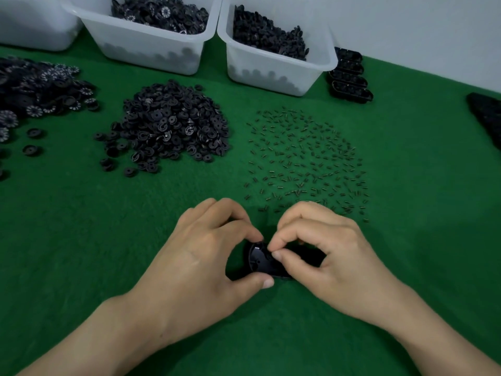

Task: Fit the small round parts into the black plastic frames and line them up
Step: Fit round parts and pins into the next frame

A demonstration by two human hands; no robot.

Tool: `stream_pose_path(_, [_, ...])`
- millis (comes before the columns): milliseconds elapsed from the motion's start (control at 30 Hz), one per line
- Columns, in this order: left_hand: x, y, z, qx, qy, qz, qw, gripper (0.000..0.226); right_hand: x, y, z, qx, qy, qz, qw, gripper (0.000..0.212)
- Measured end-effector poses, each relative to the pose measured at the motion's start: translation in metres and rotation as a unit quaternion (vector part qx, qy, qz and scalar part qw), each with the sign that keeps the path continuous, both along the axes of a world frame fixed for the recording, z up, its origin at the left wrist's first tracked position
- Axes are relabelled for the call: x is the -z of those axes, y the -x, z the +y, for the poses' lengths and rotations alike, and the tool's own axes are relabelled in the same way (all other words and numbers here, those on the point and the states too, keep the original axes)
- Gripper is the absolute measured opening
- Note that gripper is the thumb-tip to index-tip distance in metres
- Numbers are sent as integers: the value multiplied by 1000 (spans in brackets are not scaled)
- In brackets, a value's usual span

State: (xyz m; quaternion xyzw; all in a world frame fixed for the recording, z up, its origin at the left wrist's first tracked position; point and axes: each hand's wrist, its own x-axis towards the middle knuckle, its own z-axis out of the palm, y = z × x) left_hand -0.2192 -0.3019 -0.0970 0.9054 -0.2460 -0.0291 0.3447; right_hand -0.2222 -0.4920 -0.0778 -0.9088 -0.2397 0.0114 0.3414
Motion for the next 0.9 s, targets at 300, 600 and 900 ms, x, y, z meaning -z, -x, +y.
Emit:
stream_pose_path(300, [1,0,0,-1,4,1,1000,46,7,1,-2,6,-13,12,1000,5])
stream_pose_path(600, [1,0,0,1,11,-2,1000,44,4,0,-5,12,25,-11,1000,7])
stream_pose_path(900, [2,0,1,1,7,5,1000,46,-10,-24,-18,101,67,-14,993,10])
